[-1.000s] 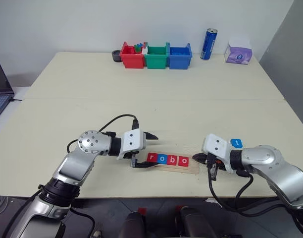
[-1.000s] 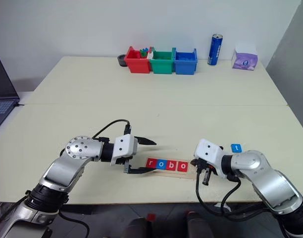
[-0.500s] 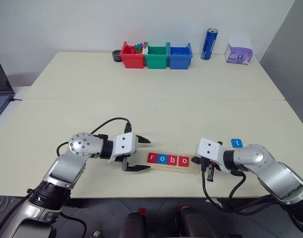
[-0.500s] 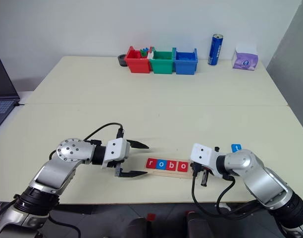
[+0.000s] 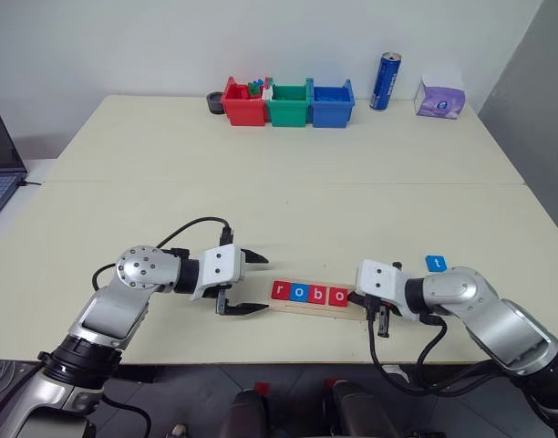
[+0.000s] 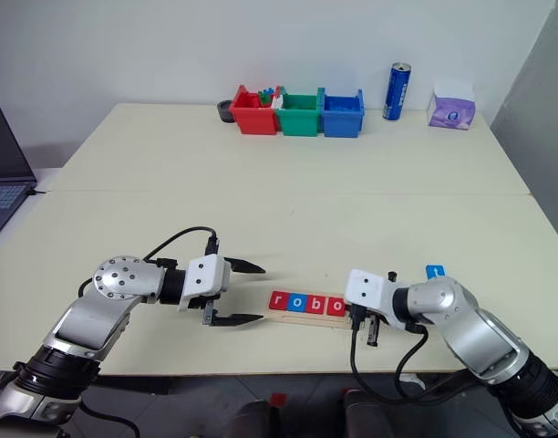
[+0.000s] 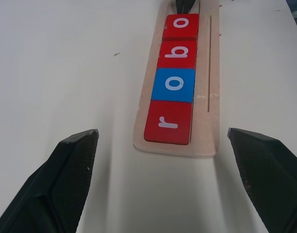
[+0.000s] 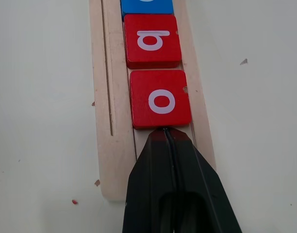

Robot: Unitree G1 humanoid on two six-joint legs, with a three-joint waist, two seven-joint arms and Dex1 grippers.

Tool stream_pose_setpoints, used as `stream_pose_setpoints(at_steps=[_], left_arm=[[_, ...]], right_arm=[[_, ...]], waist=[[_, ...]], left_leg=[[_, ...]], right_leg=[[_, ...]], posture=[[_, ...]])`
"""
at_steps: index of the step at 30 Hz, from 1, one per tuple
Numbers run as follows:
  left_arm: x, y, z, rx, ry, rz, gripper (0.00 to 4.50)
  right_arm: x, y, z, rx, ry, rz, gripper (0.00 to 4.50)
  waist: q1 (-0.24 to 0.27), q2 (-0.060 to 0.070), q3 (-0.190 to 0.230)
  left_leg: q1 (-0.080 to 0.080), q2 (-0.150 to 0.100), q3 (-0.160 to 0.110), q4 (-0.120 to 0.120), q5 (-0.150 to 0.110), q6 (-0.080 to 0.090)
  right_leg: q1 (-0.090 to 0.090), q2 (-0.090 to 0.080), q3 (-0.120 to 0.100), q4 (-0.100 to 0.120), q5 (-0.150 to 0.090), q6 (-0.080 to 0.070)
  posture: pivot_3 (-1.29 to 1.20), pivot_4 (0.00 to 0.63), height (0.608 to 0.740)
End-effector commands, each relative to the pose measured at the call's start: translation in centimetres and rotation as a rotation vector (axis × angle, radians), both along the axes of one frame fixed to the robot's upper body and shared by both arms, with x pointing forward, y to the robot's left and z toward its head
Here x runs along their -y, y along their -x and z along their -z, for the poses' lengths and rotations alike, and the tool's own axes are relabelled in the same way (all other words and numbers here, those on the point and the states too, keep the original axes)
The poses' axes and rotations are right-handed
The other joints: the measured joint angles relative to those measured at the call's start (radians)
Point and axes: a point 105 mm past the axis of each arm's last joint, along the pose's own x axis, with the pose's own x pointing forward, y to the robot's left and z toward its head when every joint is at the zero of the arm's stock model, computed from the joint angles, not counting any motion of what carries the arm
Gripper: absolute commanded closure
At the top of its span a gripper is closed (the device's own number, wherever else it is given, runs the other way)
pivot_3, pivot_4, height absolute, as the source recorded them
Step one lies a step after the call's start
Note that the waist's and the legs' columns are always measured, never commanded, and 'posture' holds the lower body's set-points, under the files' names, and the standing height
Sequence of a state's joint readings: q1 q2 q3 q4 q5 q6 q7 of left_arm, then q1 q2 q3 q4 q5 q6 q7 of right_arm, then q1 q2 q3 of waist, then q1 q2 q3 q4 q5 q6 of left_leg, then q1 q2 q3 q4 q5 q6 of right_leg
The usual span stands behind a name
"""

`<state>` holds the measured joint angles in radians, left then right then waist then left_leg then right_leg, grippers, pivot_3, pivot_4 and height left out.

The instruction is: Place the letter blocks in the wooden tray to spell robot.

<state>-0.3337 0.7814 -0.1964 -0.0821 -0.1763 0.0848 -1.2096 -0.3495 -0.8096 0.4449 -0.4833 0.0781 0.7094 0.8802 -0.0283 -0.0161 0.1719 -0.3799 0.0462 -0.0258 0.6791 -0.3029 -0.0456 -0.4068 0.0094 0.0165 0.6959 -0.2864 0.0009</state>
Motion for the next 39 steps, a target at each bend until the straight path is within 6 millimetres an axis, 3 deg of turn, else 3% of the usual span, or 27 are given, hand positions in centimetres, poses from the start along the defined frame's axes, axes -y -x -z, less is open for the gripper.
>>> stream_pose_setpoints(at_steps=[1,16,23,26,30,33,39], left_arm=[[-0.1,-0.1,-1.1,0.043,0.01,-0.002,0.0],[0.6,-0.1,-1.4,0.046,0.023,0.004,0.0],[2.2,0.2,-2.3,0.014,0.118,0.01,0.0],[3.3,0.4,-2.9,-0.002,0.162,0.019,0.0],[5.1,0.4,-3.8,-0.009,0.208,0.034,0.0],[6.0,0.7,-4.0,-0.022,0.207,0.058,0.0],[7.4,0.0,-4.7,0.01,0.212,0.058,0.0]], right_arm=[[-0.6,-0.1,-0.4,0.021,-0.002,-0.032,4.46],[-1.6,-0.5,-0.3,0.036,-0.01,-0.062,4.46],[0.0,0.4,-3.9,0.046,-0.103,-0.034,4.46],[1.4,0.4,-5.2,0.074,-0.165,0.066,4.46],[5.5,-0.9,-5.8,0.174,-0.246,0.358,3.59],[8.3,-1.2,-5.3,0.222,-0.304,0.566,2.45],[12.0,-1.6,-4.4,0.362,-0.371,0.897,0.29]], waist=[[0.0,0.0,0.0],[-0.002,0.0,0.0],[0.001,0.0,0.0],[0.006,-0.001,0.0],[0.01,-0.001,0.0],[0.01,-0.001,0.0],[0.002,-0.001,0.0]], left_leg=[[0.0,0.0,0.0,0.0,0.0,0.0],[0.001,0.001,0.0,0.0,0.0,0.0],[0.0,0.0,0.0,0.0,0.0,0.0],[-0.001,0.0,0.0,0.0,0.0,0.0],[-0.001,0.0,0.0,0.0,0.0,0.0],[0.0,0.0,0.0,0.0,0.0,0.0],[0.0,0.0,0.0,0.0,0.0,0.0]], right_leg=[[0.0,0.0,0.0,0.0,0.0,0.0],[0.0,0.001,0.0,0.001,0.0,0.0],[0.0,0.0,0.0,0.0,0.0,0.0],[0.0,0.0,-0.001,0.0,0.0,0.0],[0.001,-0.001,0.0,0.0,0.0,0.0],[0.001,-0.001,0.0,0.001,0.0,0.0],[0.001,0.0,0.0,0.002,0.0,0.0]], posture=[[0.0,0.15,0.74],[0.0,0.15,0.74],[0.0,0.15,0.74],[0.0,0.15,0.74],[0.0,0.15,0.74],[0.0,0.15,0.74],[0.0,0.15,0.74]])
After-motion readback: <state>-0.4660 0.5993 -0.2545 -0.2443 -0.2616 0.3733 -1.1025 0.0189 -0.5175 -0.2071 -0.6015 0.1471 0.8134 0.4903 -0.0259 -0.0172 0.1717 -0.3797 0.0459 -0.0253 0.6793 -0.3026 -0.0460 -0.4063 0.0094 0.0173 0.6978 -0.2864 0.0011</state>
